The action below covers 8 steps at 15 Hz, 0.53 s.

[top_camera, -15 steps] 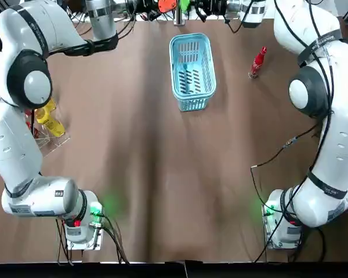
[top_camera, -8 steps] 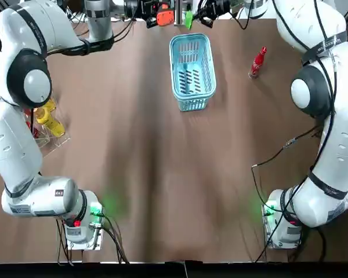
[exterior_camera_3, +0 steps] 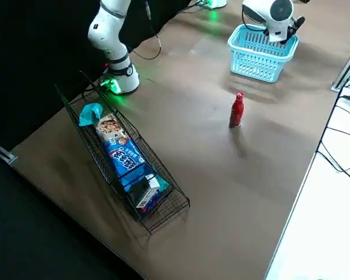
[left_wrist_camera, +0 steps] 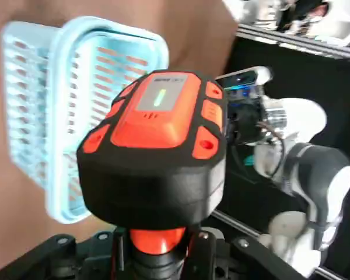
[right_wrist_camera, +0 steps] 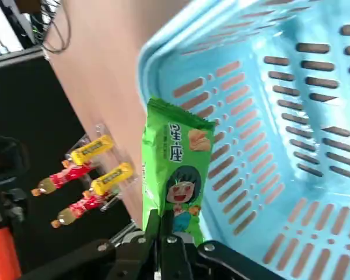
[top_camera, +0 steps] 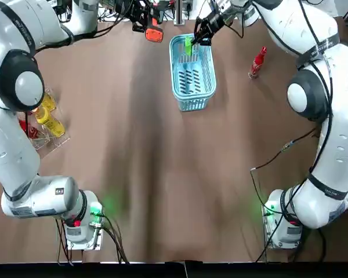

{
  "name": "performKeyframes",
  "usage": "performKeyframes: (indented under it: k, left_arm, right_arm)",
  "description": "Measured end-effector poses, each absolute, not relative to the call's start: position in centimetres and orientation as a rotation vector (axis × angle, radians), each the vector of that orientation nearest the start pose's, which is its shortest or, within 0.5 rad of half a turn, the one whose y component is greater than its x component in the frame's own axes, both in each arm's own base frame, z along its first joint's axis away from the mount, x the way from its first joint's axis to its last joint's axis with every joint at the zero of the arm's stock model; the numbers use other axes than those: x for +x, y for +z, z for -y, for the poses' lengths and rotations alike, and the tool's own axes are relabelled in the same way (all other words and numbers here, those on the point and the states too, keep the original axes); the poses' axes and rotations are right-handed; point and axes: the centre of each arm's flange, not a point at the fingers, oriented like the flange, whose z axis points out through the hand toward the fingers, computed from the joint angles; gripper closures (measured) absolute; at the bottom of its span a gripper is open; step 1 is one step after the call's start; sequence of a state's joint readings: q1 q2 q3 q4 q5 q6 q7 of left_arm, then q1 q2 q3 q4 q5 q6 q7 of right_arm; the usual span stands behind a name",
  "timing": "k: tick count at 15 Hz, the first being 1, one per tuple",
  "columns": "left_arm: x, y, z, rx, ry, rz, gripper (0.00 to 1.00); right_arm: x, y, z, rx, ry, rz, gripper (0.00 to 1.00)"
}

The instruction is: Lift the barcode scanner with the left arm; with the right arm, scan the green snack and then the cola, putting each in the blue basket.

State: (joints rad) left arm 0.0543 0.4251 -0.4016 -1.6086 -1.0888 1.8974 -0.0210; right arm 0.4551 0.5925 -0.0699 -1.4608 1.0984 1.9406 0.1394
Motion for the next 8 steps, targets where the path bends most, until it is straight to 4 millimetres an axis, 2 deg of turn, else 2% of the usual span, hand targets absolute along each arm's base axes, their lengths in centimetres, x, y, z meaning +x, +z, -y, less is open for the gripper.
performKeyframes:
  k: [3, 4, 8]
  left_arm:
    - [62.0, 43.9, 25.0, 2.155, -0.349, -0.112, 0.63]
    - [61.6, 44.2, 24.6, 2.283, -0.329, -0.079, 0.63]
    - [61.0, 45.9, 23.9, 2.461, -0.255, -0.003, 0.63]
  right_arm:
    - [63.5, 33.9, -32.5, -2.239, 0.393, -0.198, 0.95]
    - [63.8, 32.8, -31.6, -2.258, 0.375, -0.163, 0.78]
    - [64.1, 32.7, -31.1, -2.277, 0.356, -0.130, 0.41]
